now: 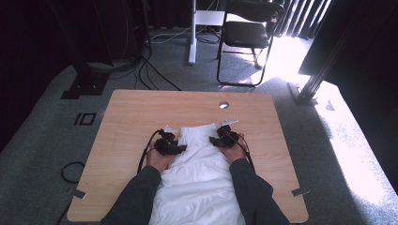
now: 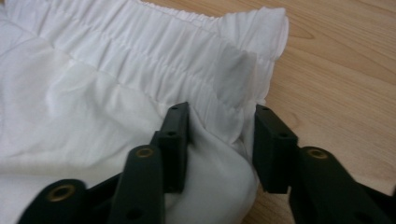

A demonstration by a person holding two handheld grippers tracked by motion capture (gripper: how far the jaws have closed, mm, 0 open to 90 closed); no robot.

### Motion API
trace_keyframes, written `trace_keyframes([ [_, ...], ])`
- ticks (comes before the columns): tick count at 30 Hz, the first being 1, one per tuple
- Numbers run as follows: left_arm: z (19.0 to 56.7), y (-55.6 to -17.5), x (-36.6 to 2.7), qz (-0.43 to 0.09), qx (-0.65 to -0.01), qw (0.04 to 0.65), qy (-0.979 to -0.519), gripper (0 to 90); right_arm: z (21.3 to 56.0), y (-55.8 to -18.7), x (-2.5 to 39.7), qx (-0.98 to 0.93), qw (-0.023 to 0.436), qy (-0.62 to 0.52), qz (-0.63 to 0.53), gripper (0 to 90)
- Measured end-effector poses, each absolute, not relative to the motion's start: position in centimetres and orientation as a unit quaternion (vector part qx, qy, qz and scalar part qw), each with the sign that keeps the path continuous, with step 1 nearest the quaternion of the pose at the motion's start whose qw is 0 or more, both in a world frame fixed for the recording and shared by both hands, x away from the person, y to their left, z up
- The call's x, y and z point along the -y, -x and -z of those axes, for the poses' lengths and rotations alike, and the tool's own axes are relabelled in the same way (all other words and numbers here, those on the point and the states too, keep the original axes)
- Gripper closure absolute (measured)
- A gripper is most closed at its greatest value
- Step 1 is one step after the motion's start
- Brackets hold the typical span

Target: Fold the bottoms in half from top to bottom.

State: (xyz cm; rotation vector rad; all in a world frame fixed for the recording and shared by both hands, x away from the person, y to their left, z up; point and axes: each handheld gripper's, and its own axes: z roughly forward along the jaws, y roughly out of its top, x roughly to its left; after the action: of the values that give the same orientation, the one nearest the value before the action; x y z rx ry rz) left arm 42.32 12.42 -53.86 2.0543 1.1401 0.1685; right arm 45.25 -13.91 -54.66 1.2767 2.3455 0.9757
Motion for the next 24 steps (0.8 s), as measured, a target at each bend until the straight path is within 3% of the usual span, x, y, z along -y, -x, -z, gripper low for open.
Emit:
trace_keyframes([
  [5, 53.9, -43.9, -12.1, -0.052, -0.447, 0.393, -0.801, 33.5, 54.6, -45.4, 14.0, -0.813, 0.142, -0.448, -0.343, 69.7],
  [9, 54.4, -45.0, -11.5, -0.054, -0.45, 0.381, -0.806, 35.1, 54.6, -45.4, 14.0, -0.812, 0.14, -0.45, -0.345, 71.4],
  [13, 54.2, -45.1, -10.9, -0.088, -0.429, 0.352, -0.827, 52.4, 54.6, -45.6, 14.2, -0.804, 0.123, -0.463, -0.353, 70.0],
  [16, 54.0, -45.5, -11.0, -0.074, -0.419, 0.341, -0.838, 67.6, 54.6, -45.7, 14.5, -0.8, 0.108, -0.47, -0.356, 65.6],
  [18, 53.9, -45.7, -11.0, -0.069, -0.41, 0.334, -0.846, 75.3, 54.5, -45.7, 14.3, -0.805, 0.115, -0.466, -0.349, 69.2],
  [20, 53.8, -45.8, -10.9, -0.069, -0.404, 0.328, -0.851, 78.8, 54.4, -45.7, 14.0, -0.815, 0.122, -0.455, -0.338, 76.8],
  [24, 52.8, -46.5, -11.1, -0.08, -0.408, 0.336, -0.845, 81.5, 53.8, -46.4, 14.1, -0.811, 0.12, -0.456, -0.347, 80.6],
])
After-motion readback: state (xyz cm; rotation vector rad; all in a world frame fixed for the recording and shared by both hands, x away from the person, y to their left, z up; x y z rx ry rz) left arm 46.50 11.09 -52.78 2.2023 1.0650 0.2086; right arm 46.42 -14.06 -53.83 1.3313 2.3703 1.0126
